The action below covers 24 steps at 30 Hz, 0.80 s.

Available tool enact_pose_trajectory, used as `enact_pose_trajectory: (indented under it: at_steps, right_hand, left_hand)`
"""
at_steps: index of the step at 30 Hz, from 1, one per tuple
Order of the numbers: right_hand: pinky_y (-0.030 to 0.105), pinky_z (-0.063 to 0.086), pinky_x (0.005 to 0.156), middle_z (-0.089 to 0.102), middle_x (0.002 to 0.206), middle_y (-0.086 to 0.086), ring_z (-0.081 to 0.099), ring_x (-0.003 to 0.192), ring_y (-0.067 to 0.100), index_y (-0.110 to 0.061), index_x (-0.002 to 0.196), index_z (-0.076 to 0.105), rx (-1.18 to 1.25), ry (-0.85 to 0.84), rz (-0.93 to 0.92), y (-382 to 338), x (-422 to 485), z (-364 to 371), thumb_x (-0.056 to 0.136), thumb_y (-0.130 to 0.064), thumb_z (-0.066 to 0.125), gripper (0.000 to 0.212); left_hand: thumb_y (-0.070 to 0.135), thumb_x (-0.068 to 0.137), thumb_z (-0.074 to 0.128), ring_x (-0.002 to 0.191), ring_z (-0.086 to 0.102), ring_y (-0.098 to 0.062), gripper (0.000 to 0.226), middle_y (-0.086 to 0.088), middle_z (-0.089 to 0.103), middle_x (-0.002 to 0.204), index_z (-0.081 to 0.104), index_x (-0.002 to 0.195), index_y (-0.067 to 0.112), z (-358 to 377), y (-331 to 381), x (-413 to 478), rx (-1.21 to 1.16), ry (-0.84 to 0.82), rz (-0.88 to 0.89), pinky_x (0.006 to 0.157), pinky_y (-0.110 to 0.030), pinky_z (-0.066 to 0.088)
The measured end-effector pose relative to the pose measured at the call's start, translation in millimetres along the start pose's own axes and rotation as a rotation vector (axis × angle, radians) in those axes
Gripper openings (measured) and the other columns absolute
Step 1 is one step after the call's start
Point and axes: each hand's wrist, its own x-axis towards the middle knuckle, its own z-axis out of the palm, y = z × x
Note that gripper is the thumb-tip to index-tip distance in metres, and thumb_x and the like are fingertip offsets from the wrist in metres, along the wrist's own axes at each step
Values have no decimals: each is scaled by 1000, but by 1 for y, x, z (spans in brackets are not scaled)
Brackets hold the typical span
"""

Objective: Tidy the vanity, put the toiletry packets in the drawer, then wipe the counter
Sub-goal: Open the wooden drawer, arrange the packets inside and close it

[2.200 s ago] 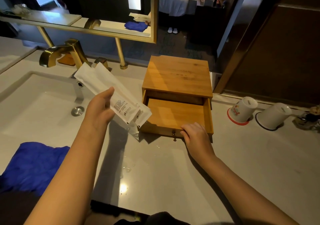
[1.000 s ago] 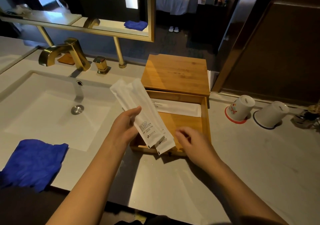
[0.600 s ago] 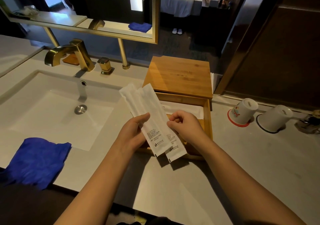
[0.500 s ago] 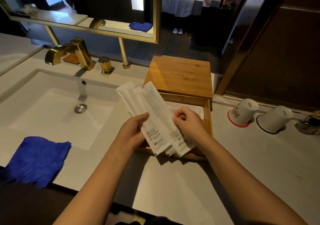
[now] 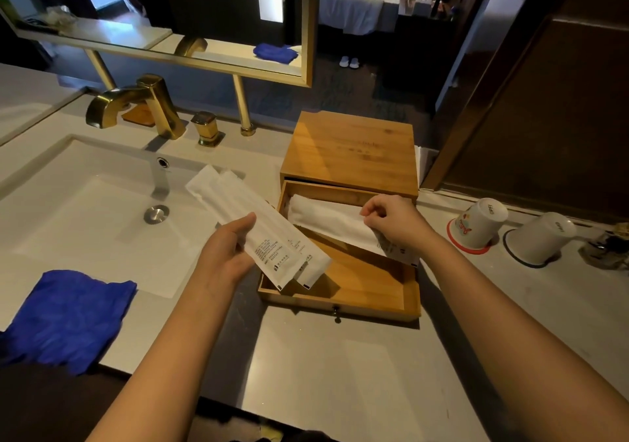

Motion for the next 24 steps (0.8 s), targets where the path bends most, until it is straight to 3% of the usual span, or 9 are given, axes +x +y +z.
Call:
enact_pose_trajectory:
  at_steps: [3,5,8,12,18,21,24]
  right_hand:
    - [28,45,72,58,95,-3,56,92,18,-19,97,62,-26,-32,4,-1,3,3,91,-15,53,11]
    - [33,47,70,56,92,-1,56,84,19,-20,95,53,-17,-27,16,-2,3,5,94,-19,47,6]
    - [30,46,61,52,92,5,52,70,14,-15,100,41,-20,-94,26,-6,0,7,98,-21,36,8]
    - [26,56,52,60,102,12,69,75,20,-17,109,39,398,-207,199,-13,-10,4,98,-22,39,12]
    - [38,55,76,63,110,11,63,89,23,-13,107,51,568,-358,127,-9,-13,1,95,-22,48,16]
    - [21,47,65,54,104,-1,55,91,15,-20,90,53,215,-286,6,-1,-7,3,90,-26,56,6]
    - [19,37,67,45,100,-8,42,99,13,-26,84,49,-202,-144,-162,9,0,7,86,-25,61,12]
  left_hand:
    - [0,86,56,103,61,-34,18,-17,65,111,57,103,6,-2,1,0,-6,-9,7,89,-54,49]
    - [2,87,56,103,61,-33,12,-17,65,110,58,98,5,-4,2,-1,2,-20,-4,92,-51,48]
    - [3,87,57,104,61,-34,12,-17,66,109,60,99,5,-7,3,0,25,-11,-14,79,-48,51]
    - [1,86,57,110,60,-34,25,-17,65,117,58,110,5,-8,3,2,8,-16,-18,74,-48,51]
    - [1,81,61,106,62,-34,48,-16,64,120,53,128,9,-4,-2,3,4,-12,-38,56,-48,58]
    - [1,83,60,104,62,-34,46,-16,65,119,53,127,8,-2,-3,3,4,-15,-33,55,-48,57]
    - [2,83,59,105,63,-33,45,-16,64,119,53,127,9,-3,-1,4,2,-20,-21,63,-51,57]
